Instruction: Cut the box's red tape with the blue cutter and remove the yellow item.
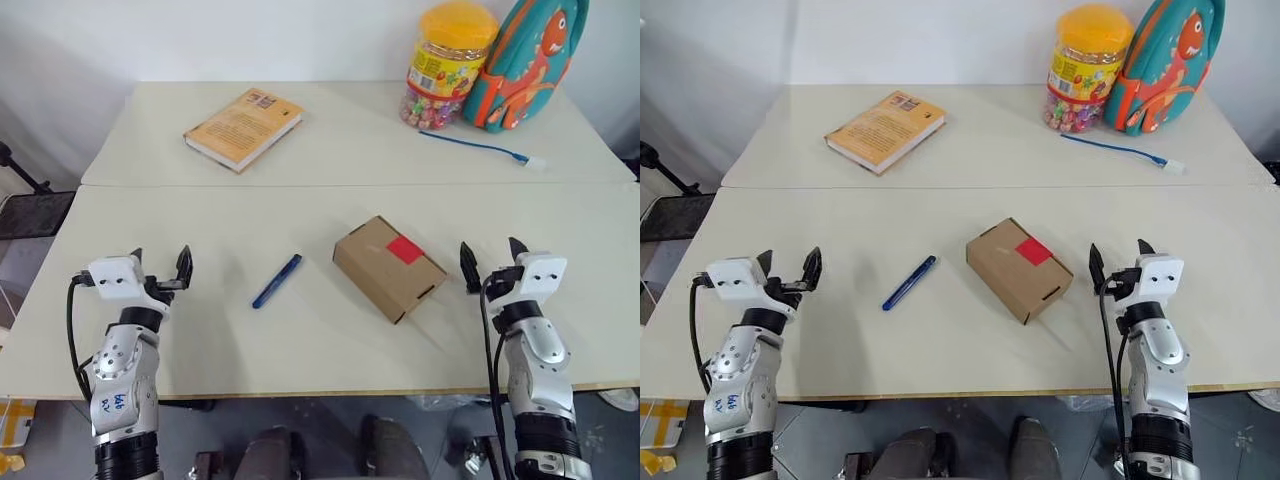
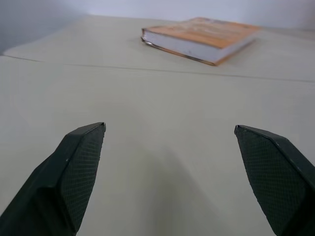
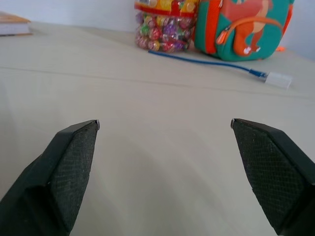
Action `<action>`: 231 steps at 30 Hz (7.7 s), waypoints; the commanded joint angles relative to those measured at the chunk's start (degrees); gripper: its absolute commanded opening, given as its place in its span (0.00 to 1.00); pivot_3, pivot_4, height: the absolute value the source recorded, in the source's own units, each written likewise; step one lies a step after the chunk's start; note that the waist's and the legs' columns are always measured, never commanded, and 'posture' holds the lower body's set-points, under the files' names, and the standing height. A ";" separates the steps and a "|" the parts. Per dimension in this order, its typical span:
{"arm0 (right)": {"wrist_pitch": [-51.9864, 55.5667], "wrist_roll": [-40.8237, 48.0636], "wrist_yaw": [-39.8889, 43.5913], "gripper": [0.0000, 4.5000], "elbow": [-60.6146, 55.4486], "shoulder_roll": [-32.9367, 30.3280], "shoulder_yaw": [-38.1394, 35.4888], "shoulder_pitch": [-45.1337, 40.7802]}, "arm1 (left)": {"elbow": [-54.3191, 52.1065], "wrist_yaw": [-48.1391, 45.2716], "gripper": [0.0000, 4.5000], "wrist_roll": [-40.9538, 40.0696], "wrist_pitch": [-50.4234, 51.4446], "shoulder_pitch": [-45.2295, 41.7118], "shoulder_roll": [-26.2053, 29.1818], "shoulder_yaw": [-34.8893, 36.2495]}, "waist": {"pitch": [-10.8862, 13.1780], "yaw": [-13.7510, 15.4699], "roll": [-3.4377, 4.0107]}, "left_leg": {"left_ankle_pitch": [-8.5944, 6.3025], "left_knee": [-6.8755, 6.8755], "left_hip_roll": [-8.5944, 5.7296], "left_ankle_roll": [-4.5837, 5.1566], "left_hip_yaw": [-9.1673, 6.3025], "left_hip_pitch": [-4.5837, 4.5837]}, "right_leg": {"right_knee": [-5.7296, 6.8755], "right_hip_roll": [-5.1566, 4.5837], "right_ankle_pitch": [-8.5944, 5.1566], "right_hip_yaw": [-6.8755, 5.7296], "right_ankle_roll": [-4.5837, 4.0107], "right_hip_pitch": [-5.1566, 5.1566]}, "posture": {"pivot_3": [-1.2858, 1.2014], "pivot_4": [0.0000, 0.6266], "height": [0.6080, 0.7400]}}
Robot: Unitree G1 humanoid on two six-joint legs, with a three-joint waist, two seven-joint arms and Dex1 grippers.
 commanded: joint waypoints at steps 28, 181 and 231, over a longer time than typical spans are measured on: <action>0.73 0.28 35.21 0.01 13.07 -21.89 12.27 -14.19 | 5.08 -44.12 0.00 3.23 9.45 -23.39 10.08 -39.15 | 0.04 0.29 0.06 | 0.15 0.01 0.03 0.08 0.28 -0.02 | -0.07 0.03 -0.01 -0.18 -0.05 -0.03 | 0.52 0.24 1.00; 42.37 5.61 21.65 0.01 -47.29 -25.50 32.78 18.41 | -12.94 -48.11 0.10 20.23 7.60 -8.82 17.27 -51.03 | -0.77 1.89 -0.03 | -0.95 0.82 0.29 0.25 0.11 -0.01 | -0.26 -0.06 -0.20 -0.93 -0.53 0.38 | 0.52 0.24 1.00; 30.86 9.53 28.32 0.00 -49.91 -25.20 20.09 26.70 | -13.46 -48.07 0.09 14.51 17.71 -7.43 22.45 -52.57 | -0.78 1.84 -0.02 | -0.88 0.83 0.44 0.12 0.22 0.05 | -0.16 0.04 -0.21 -0.87 -0.54 0.31 | 0.52 0.24 1.00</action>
